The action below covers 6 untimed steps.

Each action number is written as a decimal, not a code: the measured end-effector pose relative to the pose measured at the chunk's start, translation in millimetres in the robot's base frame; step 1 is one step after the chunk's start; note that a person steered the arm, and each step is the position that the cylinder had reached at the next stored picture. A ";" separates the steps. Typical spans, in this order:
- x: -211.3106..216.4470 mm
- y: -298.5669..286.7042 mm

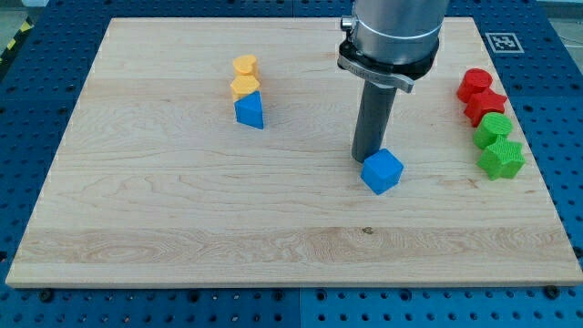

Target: Move the blue cube slightly to the right

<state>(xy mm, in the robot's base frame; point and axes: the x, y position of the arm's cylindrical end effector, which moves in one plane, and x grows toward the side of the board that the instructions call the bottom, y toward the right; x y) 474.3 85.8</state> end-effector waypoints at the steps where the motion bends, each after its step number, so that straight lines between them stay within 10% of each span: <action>1: 8.0 6.7; 6: 45.1 32.8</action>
